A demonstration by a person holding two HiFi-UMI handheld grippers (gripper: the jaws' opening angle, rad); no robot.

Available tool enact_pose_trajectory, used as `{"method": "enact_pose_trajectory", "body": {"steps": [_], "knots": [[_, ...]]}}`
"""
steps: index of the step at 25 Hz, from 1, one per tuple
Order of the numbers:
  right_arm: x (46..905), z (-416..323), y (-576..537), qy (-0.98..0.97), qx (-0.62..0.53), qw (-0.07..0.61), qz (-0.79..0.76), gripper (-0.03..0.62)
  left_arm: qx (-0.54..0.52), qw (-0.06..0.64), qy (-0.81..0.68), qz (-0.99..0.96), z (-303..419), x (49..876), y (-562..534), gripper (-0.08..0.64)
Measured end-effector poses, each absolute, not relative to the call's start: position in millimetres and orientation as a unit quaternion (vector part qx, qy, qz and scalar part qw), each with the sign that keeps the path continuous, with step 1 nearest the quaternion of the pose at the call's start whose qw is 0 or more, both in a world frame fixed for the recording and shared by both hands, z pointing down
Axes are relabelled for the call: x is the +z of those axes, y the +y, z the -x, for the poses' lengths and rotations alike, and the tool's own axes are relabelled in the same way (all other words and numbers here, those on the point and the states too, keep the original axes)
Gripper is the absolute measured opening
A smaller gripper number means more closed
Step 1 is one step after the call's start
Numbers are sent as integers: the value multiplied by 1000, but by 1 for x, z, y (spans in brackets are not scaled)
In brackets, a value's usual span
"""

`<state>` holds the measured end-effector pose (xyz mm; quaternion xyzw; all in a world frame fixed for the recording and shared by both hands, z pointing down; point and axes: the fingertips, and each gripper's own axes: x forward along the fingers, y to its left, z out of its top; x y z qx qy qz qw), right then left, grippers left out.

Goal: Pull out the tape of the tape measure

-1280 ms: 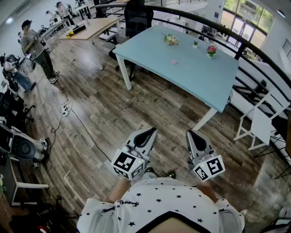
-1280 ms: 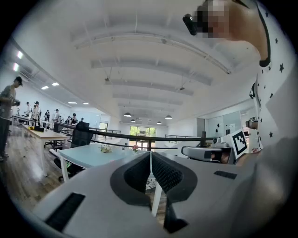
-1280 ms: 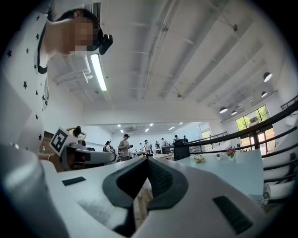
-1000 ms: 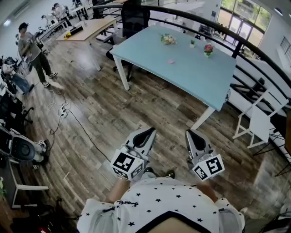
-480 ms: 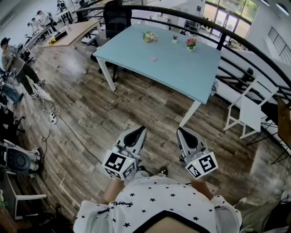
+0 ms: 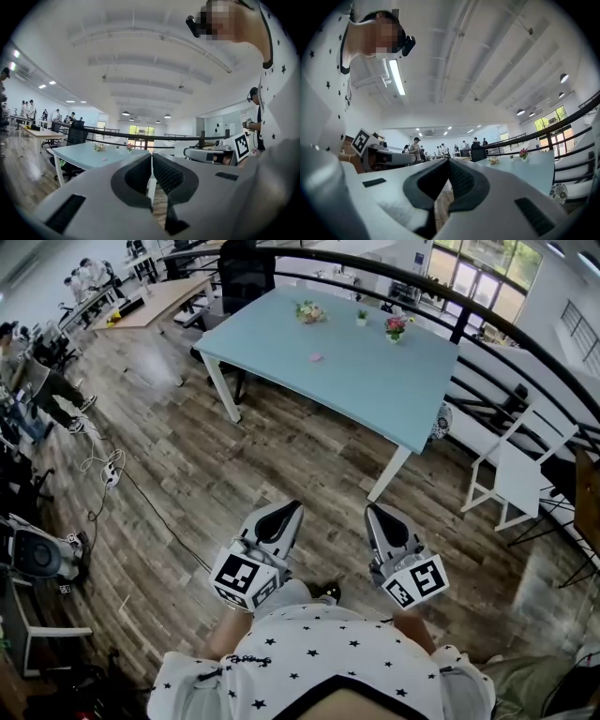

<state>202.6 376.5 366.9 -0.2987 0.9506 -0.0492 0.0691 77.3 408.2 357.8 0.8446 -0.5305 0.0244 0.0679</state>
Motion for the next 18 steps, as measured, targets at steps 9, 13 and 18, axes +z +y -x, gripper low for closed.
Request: {"method": "enact_pose_trajectory", "body": {"steps": [9,13,18], "knots": [[373,-192,374,957,-51,64,279,-2,21,82,-557,-826,-58,369,409,34],[375,-190,364,954,-45,55,291,-2,5,87,-549,-831,-52,371,393,34],[374,-175,338,951,-42,51,302,8,6,74,-541,-838,-32,367,369,34]]}}
